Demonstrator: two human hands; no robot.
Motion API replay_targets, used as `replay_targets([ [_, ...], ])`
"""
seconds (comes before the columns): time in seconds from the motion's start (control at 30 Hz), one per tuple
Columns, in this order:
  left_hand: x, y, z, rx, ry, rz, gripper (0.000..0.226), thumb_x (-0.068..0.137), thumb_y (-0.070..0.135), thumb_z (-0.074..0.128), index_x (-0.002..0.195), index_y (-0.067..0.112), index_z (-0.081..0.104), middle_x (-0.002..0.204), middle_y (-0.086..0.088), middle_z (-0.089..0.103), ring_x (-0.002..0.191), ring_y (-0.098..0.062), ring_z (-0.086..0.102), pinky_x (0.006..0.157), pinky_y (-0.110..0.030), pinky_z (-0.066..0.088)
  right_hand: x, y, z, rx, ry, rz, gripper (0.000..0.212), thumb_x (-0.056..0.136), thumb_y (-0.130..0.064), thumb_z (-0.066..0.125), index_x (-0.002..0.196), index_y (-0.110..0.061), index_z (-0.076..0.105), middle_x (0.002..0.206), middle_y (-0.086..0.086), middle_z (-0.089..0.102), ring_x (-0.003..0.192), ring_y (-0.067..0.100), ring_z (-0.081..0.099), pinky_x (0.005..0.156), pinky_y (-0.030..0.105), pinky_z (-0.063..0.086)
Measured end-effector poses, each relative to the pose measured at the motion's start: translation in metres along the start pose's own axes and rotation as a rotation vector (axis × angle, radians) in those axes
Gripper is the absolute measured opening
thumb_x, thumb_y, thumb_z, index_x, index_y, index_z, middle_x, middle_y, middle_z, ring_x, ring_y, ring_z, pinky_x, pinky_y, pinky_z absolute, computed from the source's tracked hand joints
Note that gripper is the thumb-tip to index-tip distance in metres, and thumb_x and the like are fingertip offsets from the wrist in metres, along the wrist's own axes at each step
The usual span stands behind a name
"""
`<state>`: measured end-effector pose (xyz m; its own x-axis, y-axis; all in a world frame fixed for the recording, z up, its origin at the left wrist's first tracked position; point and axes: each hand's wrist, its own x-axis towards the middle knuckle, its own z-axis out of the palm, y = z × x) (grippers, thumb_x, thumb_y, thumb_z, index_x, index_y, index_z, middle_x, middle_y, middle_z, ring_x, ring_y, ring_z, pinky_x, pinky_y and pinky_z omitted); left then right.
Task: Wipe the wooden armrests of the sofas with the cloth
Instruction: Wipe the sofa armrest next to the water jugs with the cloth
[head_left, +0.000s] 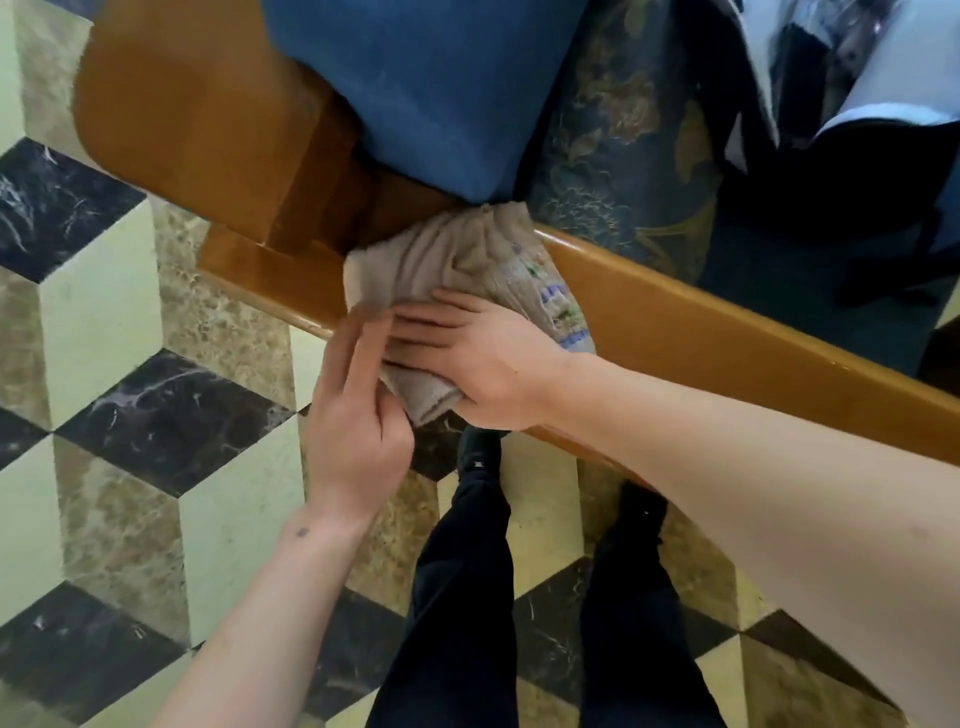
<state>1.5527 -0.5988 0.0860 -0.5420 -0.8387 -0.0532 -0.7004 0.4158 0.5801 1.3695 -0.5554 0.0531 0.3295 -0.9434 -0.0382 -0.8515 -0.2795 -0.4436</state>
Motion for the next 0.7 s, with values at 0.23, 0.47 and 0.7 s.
replay_targets([
  [0.23, -0.038, 0.072, 0.052, 0.192, -0.346, 0.188, 0.074, 0.081, 0.004, 0.047, 0.152, 0.018, 0.035, 0.161, 0.0, 0.037, 0.148, -0.009, 0.028, 0.123, -0.029, 0.014, -0.145, 0.022, -0.006, 0.034, -0.02, 0.076, 0.062, 0.094, -0.039, 0.048, 0.154, -0.027, 0.041, 0.165, -0.005, 0.035, 0.155, 0.015, 0.024, 0.13, 0.038, 0.009],
  [0.47, -0.074, 0.172, 0.123, 0.258, -0.435, 0.486, 0.057, 0.086, 0.027, 0.055, 0.143, 0.02, 0.053, 0.148, -0.001, 0.054, 0.131, -0.012, 0.05, 0.098, -0.032, 0.028, -0.321, 0.028, -0.009, 0.048, 0.084, 0.35, 0.065, 0.093, -0.039, 0.062, 0.154, -0.028, 0.041, 0.165, -0.007, 0.036, 0.155, 0.013, 0.025, 0.13, 0.036, 0.009],
  [0.7, -0.097, 0.24, 0.181, 0.318, -0.441, 0.463, 0.045, 0.1, 0.04, 0.048, 0.141, 0.022, 0.054, 0.15, -0.008, 0.046, 0.14, -0.025, 0.038, 0.108, -0.042, 0.03, -0.444, -0.013, 0.018, 0.106, 0.268, 0.831, 0.065, 0.092, -0.034, 0.054, 0.155, -0.027, 0.04, 0.166, -0.005, 0.032, 0.157, 0.014, 0.02, 0.128, 0.046, 0.018],
])
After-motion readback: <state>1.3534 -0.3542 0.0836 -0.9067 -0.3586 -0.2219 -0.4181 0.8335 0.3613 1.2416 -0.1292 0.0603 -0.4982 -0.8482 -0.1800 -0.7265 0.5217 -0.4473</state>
